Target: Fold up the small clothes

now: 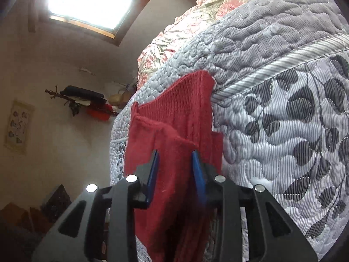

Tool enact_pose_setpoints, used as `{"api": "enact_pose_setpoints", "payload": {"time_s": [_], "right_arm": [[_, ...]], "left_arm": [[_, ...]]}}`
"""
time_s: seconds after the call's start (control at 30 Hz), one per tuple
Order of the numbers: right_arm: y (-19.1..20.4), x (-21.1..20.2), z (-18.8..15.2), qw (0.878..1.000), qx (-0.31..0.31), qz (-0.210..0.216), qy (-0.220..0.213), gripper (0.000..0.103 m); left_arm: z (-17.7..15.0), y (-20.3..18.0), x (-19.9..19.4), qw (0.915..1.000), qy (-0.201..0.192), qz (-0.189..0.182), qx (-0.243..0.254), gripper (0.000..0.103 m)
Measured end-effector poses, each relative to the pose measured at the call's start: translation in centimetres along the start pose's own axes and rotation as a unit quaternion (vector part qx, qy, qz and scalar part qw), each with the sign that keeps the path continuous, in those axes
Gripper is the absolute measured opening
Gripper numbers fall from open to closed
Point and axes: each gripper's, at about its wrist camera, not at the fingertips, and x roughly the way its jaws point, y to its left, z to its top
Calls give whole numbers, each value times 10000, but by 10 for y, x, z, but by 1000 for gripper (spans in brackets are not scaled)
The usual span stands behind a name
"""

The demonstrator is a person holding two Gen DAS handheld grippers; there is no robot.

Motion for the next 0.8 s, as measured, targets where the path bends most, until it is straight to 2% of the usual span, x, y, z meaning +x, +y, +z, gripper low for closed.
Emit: {"api": "enact_pose_setpoints", "payload": {"time_s": [0.07, 0.1, 0.13, 0.17, 0.3, 0.4, 0.43, 0.5, 0.6, 0.67, 0.73, 0.8], "right_arm": [[3, 7, -3, 9998, -68, -179, 58, 32], [5, 9, -3, 9998, -94, -137, 59, 30], [7, 9, -3, 9998, -151, -124, 30, 13], [13, 9, -2, 9994, -297, -163, -30, 9], [31, 9, 3, 9956, -828, -91, -432, 8], [2, 28, 7, 9959, -562, -635, -309, 8], [-11, 30, 2, 9964, -423, -672, -286, 8], [-9, 25, -5, 9970, -355, -570, -376, 11], [10, 0, -18, 9968, -344, -496, -519, 20], [27, -15, -34, 9969, -375, -411, -549, 36], [38, -16, -54, 9978, -419, -429, -271, 45], [41, -10, -73, 9983, -355, -460, -27, 46]], "left_arm": [[2, 2, 7, 9999, 95, 15, -81, 84], [0, 5, 8, 9999, 125, 19, -113, 84], [-2, 6, 10, 9998, 171, 24, -129, 84], [-4, 8, 11, 9997, 197, 41, -143, 84], [-13, 8, 19, 9997, 184, 53, -127, 84], [-17, 6, 27, 9997, 223, 90, -55, 84], [-16, 4, 28, 9996, 251, 73, -57, 84], [-9, 1, 21, 9996, 279, 19, -58, 84], [11, 0, 0, 10000, -26, -53, 57, 85], [27, 4, -7, 9997, -182, -29, 147, 86], [42, 11, -5, 9995, -254, 29, 193, 86], [57, 18, 1, 9990, -315, 92, 289, 86]]}}
